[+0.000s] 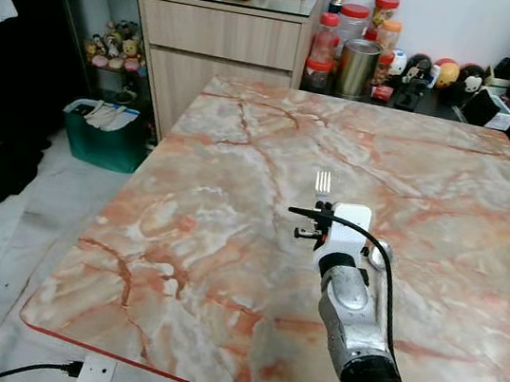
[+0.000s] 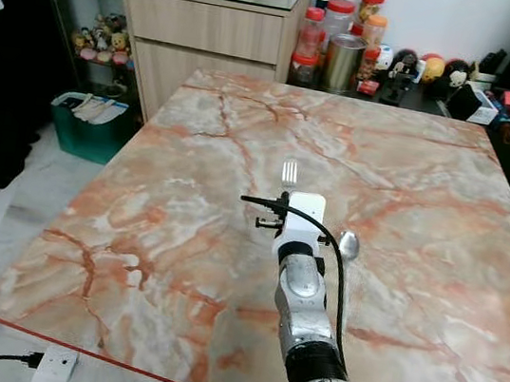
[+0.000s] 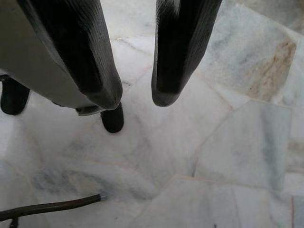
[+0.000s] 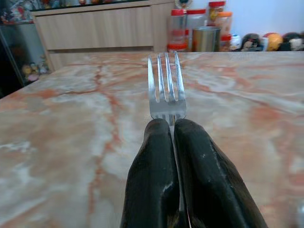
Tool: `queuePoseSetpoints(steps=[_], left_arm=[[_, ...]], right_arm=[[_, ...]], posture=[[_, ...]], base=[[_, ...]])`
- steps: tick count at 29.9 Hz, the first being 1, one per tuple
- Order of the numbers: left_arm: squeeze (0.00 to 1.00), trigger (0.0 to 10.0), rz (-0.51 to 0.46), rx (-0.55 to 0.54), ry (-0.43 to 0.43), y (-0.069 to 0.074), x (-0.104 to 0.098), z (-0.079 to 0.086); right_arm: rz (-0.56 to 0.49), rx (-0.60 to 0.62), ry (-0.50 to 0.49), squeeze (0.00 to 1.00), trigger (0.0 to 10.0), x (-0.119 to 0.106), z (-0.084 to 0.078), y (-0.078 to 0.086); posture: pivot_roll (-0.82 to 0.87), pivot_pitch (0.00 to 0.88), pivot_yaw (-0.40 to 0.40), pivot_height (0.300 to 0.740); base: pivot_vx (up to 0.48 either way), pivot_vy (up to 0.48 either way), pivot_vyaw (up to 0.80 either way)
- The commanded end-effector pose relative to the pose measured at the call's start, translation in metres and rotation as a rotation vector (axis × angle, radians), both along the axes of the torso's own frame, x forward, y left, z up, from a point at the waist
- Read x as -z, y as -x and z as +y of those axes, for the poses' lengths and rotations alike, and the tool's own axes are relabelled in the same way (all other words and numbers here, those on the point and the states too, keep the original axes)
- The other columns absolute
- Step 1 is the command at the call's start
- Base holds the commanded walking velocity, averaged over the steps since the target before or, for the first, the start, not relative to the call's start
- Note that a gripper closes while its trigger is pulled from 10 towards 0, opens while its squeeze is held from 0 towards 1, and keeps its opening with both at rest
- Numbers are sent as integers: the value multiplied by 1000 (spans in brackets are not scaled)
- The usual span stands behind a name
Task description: Setting the table
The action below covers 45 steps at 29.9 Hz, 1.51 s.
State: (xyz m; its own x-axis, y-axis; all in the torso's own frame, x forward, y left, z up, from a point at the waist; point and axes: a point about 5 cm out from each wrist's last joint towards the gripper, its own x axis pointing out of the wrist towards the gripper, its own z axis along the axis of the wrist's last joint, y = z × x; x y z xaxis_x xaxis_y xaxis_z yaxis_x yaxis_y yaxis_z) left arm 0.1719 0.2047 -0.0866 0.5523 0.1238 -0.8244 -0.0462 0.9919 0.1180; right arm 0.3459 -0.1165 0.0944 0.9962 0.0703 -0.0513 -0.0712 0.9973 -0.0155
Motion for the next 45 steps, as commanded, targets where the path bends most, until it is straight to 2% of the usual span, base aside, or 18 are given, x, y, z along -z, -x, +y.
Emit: queuePoseSetpoints(steps=[1, 45], left_arm=[[0, 10000, -5, 3, 0, 0, 0, -1], [0, 10000, -27, -17, 9, -3, -1, -4]], right_arm=[[-38, 0, 9, 0, 10000, -9, -1, -4], [-70, -31, 35, 0, 10000, -13, 3, -3]], posture=[[32, 0, 18, 740], [30, 0, 14, 740]], base=[[0, -409, 0], [0, -423, 0]])
